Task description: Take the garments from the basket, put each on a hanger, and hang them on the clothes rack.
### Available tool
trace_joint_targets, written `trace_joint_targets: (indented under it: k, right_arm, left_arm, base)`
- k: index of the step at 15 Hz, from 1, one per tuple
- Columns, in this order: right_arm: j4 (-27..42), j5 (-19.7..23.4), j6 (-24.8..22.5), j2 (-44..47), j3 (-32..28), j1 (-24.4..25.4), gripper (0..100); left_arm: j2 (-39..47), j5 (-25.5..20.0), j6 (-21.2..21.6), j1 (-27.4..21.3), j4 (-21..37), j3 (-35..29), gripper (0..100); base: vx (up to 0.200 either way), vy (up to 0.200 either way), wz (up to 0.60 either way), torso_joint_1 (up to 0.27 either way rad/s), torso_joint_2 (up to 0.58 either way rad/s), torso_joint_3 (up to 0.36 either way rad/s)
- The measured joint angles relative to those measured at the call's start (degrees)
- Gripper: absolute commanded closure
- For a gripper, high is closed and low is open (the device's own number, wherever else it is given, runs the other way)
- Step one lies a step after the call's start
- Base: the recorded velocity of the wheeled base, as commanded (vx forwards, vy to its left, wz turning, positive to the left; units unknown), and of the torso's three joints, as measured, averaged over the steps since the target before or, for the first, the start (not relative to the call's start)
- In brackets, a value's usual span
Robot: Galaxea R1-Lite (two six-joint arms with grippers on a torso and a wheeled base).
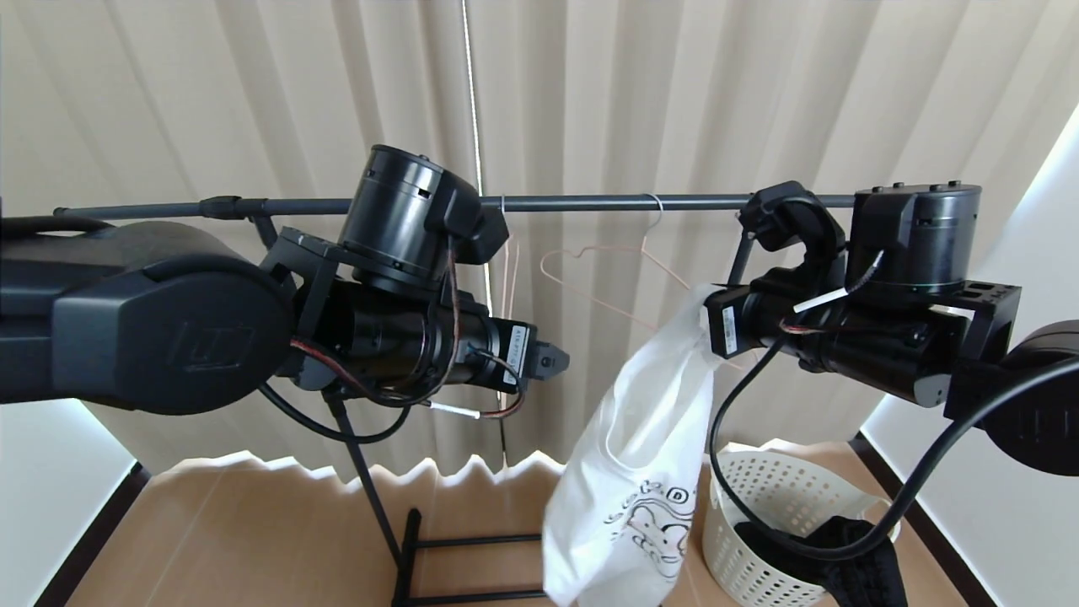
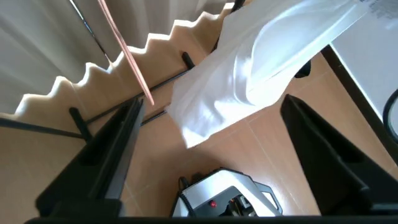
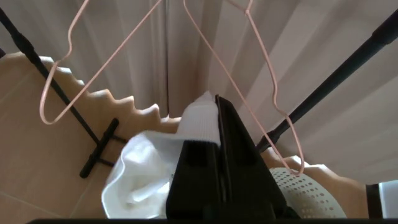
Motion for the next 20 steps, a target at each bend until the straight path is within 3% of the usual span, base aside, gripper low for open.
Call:
trace_joint_targets:
  k: [4,12,15,20]
  right_arm:
    - [-0.28,-0.20,-2.85,-0.89,2.02,1.55,100]
    - [-0.41,-0.13,-3.05,-0.78,2.60,2.02,100]
    - [-0.41,-0.11,-3.07,-0.67,2.60,2.02,100]
    - [-0.44,-0.13,-3.07,-0.33,2.55,2.02,100]
  left_arm:
    - [3.36,5.06,0.00,1.49,-0.06,-3.11,0]
    - [20.48,14.84,-0.06,4.63,-2.38,-20.98,0]
    - [24.31,15.30,0.79,7.17,-2.39,-24.97,0]
    - [27.26,14.95,1.41,8.80,-2.49,-25.83,0]
  base:
    - [0.000,0.000,0.00,0.000,0.00,0.000]
    - [0.000,0.000,0.00,0.000,0.00,0.000]
    - [0.000,0.000,0.00,0.000,0.00,0.000]
    - [0.000,0.000,0.00,0.000,0.00,0.000]
